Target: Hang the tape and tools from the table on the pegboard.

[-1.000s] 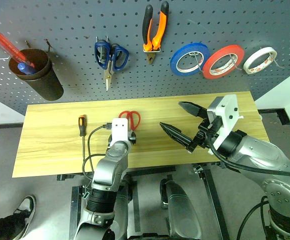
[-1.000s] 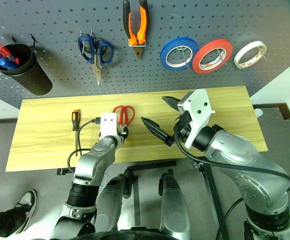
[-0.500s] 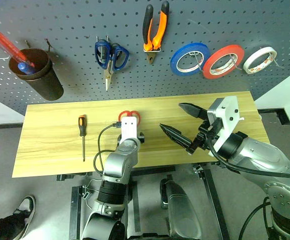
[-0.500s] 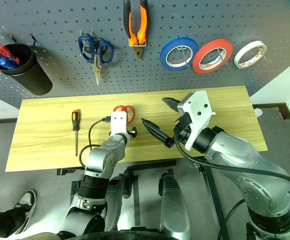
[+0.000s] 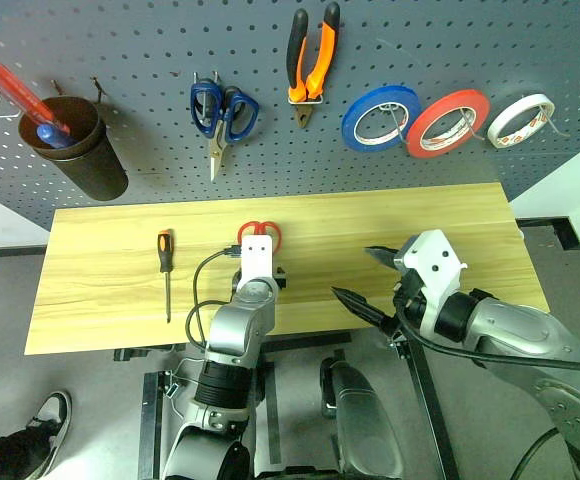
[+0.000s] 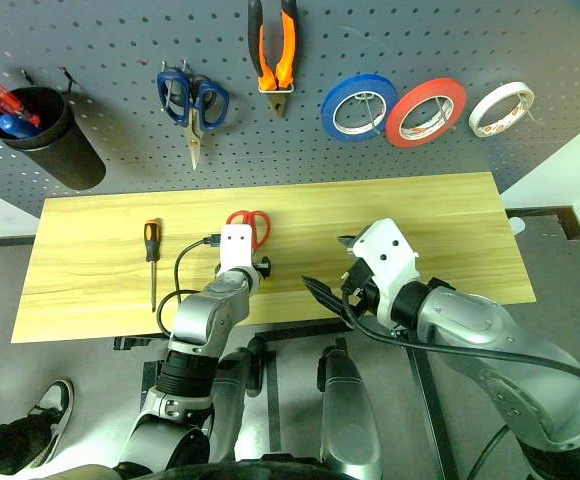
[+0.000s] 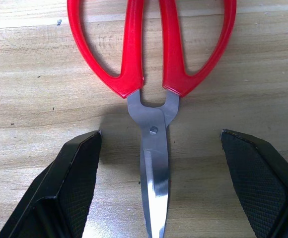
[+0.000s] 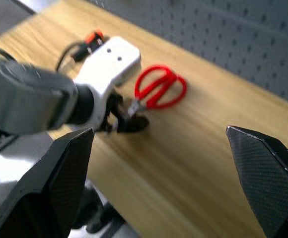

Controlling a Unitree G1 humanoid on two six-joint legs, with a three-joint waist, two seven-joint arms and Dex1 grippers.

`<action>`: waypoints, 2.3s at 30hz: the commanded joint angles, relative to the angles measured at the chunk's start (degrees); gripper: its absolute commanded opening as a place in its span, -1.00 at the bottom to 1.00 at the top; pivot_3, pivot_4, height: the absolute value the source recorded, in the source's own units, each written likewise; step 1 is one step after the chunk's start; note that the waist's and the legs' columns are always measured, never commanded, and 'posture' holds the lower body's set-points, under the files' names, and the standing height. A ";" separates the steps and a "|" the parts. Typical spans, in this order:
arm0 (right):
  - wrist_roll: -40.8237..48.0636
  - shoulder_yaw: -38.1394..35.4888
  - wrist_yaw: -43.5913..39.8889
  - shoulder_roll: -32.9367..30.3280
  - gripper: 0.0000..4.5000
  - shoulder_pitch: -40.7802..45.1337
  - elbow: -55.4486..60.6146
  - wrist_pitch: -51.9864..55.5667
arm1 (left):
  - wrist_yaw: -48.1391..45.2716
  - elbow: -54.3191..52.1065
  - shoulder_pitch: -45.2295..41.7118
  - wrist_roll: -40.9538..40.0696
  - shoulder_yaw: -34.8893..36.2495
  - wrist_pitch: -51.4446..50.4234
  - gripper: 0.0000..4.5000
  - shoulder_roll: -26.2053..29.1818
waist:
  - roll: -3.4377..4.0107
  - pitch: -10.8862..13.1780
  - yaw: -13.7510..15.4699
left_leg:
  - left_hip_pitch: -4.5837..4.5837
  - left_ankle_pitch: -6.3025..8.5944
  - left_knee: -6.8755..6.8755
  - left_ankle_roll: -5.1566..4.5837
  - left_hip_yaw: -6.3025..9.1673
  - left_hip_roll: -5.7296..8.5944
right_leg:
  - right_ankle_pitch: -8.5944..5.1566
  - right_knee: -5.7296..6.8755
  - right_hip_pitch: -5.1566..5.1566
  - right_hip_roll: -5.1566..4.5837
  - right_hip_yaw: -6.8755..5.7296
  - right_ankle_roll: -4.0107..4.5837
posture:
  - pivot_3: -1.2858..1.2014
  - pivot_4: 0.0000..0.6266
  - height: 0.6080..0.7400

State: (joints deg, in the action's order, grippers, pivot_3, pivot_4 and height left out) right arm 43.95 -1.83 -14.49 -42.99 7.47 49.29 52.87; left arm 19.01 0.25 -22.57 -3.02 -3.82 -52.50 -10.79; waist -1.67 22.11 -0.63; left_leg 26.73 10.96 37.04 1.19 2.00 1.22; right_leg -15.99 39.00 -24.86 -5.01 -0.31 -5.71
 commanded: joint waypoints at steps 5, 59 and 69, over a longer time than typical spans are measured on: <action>-1.64 -0.61 -1.09 1.43 0.99 -0.38 1.15 -1.83 | 0.09 -0.01 1.82 0.56 0.15 0.21 0.77 -2.03 | 0.00 0.00 0.03 | 0.00 0.00 -0.01 0.00 0.00 0.00 | -0.01 -0.02 0.00 0.00 0.00 -0.01 | 0.02 0.20 0.61; 1.85 -9.26 -15.41 7.39 1.00 -8.14 3.42 -19.79 | -12.37 -13.18 19.13 15.49 -16.63 40.85 -0.89 14.79 | 0.05 -0.03 1.28 | 0.63 0.19 -0.08 -0.27 0.05 -0.02 | 0.13 -0.91 -0.25 -0.20 0.01 -0.13 | 0.03 0.13 0.61; 2.43 -9.83 -17.44 14.58 1.00 -12.13 2.04 -31.55 | -11.49 -8.53 22.44 18.86 -16.46 74.83 -0.89 20.06 | 0.11 -0.06 1.29 | 0.63 0.20 -0.07 -0.28 0.04 -0.02 | 0.13 -0.92 -0.25 -0.25 0.02 -0.12 | 0.03 0.13 0.61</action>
State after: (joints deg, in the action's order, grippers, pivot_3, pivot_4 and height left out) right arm 45.78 -10.49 -31.44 -29.76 -3.92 49.84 24.43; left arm 6.56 -6.73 -0.60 14.61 -20.00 15.59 9.35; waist -1.56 22.05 0.67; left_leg 27.36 11.16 36.97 0.90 2.03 1.22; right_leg -15.86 38.08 -25.12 -5.28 -0.29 -5.83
